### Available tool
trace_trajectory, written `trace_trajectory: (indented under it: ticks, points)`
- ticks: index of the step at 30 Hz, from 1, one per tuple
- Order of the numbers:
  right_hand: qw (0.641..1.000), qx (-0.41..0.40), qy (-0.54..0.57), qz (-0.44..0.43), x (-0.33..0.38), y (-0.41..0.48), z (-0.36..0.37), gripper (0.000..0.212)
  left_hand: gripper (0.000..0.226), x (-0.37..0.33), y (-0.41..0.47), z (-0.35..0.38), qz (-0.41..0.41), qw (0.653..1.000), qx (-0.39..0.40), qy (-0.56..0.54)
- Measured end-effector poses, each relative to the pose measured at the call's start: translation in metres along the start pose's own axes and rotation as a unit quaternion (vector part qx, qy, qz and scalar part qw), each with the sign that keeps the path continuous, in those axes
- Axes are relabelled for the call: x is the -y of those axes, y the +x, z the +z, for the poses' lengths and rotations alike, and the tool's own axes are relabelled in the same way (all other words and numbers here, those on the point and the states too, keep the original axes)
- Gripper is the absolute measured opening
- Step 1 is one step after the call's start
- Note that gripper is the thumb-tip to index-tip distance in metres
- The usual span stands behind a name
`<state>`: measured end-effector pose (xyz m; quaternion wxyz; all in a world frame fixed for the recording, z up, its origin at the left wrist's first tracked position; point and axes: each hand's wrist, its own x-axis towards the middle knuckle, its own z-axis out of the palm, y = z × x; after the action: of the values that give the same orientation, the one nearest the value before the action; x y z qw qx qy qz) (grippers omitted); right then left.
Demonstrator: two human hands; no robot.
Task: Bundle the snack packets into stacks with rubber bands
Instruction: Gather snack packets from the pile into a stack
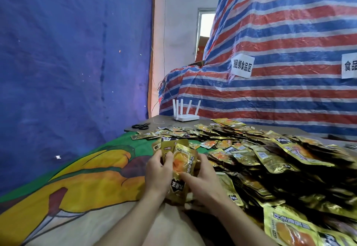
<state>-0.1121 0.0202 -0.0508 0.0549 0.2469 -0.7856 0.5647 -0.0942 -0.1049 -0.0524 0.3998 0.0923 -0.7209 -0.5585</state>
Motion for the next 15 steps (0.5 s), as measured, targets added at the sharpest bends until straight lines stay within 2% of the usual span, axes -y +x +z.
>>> trace_trajectory:
  ticks: [2, 3, 6, 9, 11, 13, 15]
  points:
    - [1.0, -0.022, 0.017, 0.006, 0.0, 0.002, -0.002, 0.043, 0.041, -0.001, 0.0, -0.001, -0.051, 0.997, -0.014, -0.057]
    - [0.999, -0.039, 0.025, 0.012, 0.003, 0.002, -0.003, 0.041, 0.041, -0.002, 0.001, -0.002, -0.06, 0.996, -0.032, -0.053]
    - [0.995, -0.078, 0.05, 0.028, 0.006, 0.004, -0.008, 0.034, 0.013, 0.001, 0.004, -0.005, 0.012, 0.997, -0.069, -0.014]
    - [0.995, -0.081, 0.053, 0.021, 0.007, 0.002, -0.012, 0.03, 0.074, 0.003, 0.001, -0.008, 0.062, 0.997, -0.023, -0.027]
    - [0.995, -0.067, 0.06, 0.03, 0.006, 0.001, -0.01, 0.027, 0.102, 0.001, -0.004, -0.005, 0.061, 0.997, 0.016, -0.04]
    - [0.995, -0.064, 0.061, 0.051, 0.005, 0.002, -0.008, 0.025, 0.106, 0.0, -0.004, -0.002, 0.024, 0.997, 0.037, -0.063]
    - [0.992, -0.06, 0.085, 0.072, 0.007, 0.002, -0.009, 0.031, 0.09, 0.001, -0.002, -0.001, -0.021, 0.996, 0.053, -0.076]
